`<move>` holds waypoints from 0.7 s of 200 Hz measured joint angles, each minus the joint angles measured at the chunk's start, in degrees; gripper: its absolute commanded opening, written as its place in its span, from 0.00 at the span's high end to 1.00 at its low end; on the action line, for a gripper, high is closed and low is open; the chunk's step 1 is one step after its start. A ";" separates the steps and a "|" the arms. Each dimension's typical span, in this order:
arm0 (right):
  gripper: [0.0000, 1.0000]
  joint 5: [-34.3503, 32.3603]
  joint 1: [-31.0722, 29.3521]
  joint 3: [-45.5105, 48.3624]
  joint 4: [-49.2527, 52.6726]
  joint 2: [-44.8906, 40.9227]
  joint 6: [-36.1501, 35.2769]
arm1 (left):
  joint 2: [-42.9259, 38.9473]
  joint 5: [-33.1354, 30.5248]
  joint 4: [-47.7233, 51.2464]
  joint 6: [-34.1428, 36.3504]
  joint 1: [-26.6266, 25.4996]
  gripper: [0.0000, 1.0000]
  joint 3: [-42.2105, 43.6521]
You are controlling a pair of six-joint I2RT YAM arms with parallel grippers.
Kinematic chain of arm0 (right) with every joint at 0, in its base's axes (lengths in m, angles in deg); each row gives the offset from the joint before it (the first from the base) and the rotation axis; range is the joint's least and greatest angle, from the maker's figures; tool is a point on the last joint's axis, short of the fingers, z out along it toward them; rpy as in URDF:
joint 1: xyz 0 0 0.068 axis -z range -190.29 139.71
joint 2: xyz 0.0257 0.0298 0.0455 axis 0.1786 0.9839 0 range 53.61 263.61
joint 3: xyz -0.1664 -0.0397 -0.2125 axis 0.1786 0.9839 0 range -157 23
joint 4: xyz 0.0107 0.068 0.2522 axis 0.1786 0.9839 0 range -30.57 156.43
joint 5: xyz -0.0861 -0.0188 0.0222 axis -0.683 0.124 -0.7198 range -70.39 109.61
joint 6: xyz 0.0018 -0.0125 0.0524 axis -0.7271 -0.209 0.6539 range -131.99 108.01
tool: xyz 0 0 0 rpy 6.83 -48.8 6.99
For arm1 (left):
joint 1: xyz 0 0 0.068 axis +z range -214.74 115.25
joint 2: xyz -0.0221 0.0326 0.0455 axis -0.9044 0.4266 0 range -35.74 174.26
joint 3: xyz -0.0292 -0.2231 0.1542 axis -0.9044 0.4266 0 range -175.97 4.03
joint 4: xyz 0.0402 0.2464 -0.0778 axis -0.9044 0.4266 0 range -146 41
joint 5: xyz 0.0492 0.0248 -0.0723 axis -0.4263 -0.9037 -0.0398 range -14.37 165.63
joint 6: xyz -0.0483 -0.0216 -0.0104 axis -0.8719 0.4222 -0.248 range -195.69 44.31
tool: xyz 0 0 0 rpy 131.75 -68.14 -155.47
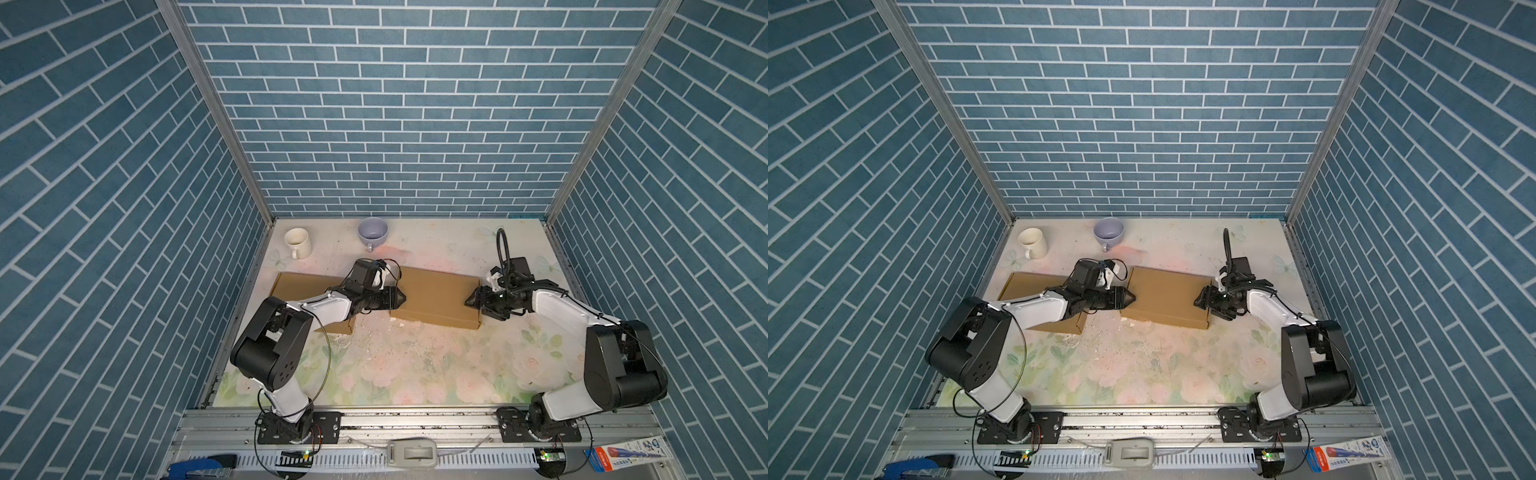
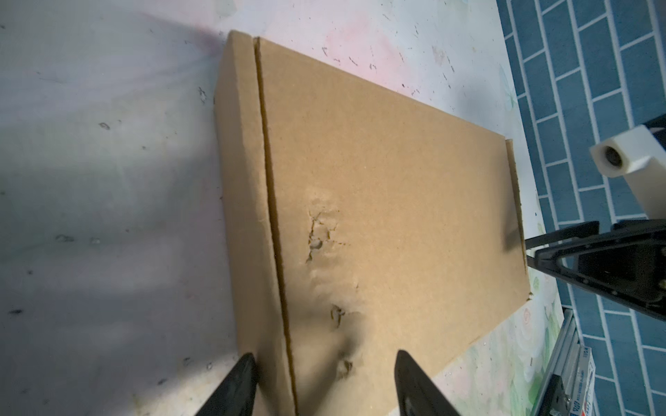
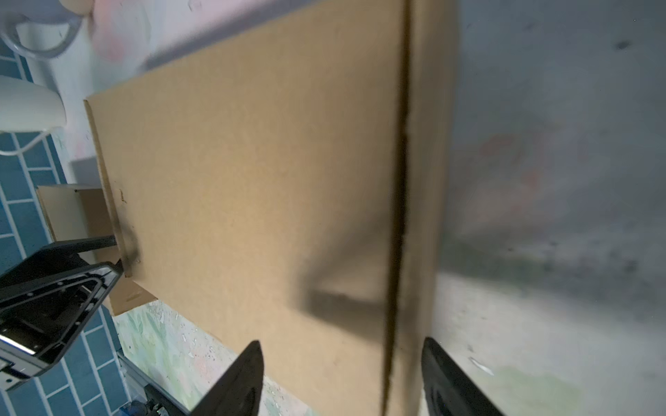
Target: Fold the paper box
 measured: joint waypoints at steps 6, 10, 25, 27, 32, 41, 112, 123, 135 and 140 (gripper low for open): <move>0.34 -0.57 -0.94 -0.85 0.02 1.22 0.00 | -0.11 -0.70 -0.11 -0.11 -0.02 0.38 0.07; 0.34 -0.85 -1.49 -1.53 0.02 2.05 0.04 | -0.20 -1.11 -0.15 -0.15 0.09 0.39 0.22; 0.34 -1.36 -2.91 -3.74 -0.11 4.07 0.31 | -1.38 -2.75 -0.52 -0.52 0.87 0.38 1.51; 0.34 -1.42 -3.06 -4.04 -0.13 4.26 0.35 | -1.62 -2.97 -0.52 -0.55 0.92 0.38 1.77; 0.34 -1.57 -3.32 -4.52 -0.26 4.63 0.39 | -2.27 -3.43 -0.44 -0.59 0.96 0.38 2.36; 0.33 -1.73 -3.56 -5.14 -0.37 4.87 0.39 | -3.58 -4.00 0.04 -0.63 0.96 0.38 3.48; 0.24 -3.93 3.91 -8.13 5.20 -2.32 -3.28 | -18.69 -12.50 15.15 4.17 2.49 0.35 2.58; 0.25 -6.88 5.51 -8.09 5.62 -6.60 -3.89 | -21.53 -14.95 16.72 5.75 2.75 0.34 1.77; 0.25 -11.34 6.84 -6.95 3.52 -12.66 -5.16 | -25.59 -18.34 17.05 8.44 2.80 0.33 1.92; 0.25 -13.62 7.23 -5.35 0.94 -16.00 -5.81 | -27.82 -20.02 16.17 10.38 2.80 0.32 2.73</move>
